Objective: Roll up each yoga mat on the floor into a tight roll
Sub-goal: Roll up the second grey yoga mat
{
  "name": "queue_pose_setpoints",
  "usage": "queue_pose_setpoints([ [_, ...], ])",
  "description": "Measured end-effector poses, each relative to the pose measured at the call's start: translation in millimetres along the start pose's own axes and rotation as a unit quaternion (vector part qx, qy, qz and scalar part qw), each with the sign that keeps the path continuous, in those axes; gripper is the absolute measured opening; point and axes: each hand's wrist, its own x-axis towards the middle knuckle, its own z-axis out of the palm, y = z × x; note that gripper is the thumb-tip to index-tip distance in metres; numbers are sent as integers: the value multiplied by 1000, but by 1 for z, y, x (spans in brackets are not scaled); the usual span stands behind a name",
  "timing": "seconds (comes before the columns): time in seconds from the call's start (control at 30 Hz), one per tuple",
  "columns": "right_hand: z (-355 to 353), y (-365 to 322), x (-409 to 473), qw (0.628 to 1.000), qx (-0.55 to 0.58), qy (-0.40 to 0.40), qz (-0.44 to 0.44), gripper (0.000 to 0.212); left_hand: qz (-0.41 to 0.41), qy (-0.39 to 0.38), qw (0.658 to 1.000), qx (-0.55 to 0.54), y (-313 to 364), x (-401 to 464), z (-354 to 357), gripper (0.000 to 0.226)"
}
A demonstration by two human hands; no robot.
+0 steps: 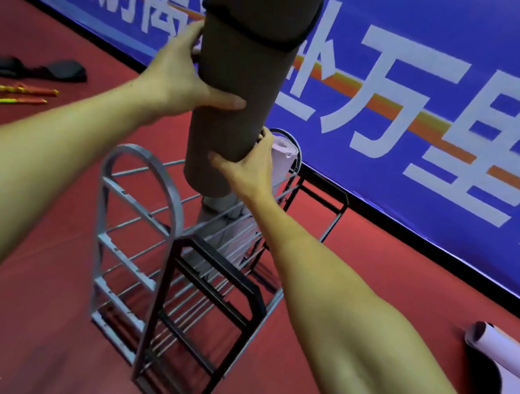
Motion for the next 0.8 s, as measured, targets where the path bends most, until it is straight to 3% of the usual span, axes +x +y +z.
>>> queue_pose_setpoints([
  [0.17, 0, 44, -9, 997, 29, -65, 37, 105, -73, -34, 997, -8, -55, -17, 15, 104],
  [0.23, -22, 13, -1, 996, 81, -17, 24, 96, -97, -40, 994, -6, -68, -20, 21, 106],
  [0.33, -53, -38, 25, 980, 191, 44, -23, 104, -119, -80, 990, -16, -74, -17, 32, 104],
  [0.5, -42, -59, 34, 985, 157, 60, -24, 105, -149, -140, 978, -41, -71, -20, 37, 98],
  [0.57, -32, -46, 26, 987, 147, 58, -11, 107, -161, -157, 973, -53, -66, -14, 24, 113],
  [0.67, -8, -15, 11, 990, 136, 36, 6, 112, -126, -102, 982, -98, -51, 0, 8, 131],
  [0.73, 10, 7, 3, 992, 122, 9, 23, 114, -85, -57, 991, -85, -45, 6, 8, 122],
  [0.8, 21, 24, 1, 992, 115, -24, 48, 116, -104, -47, 992, -52, -49, 3, 14, 114],
])
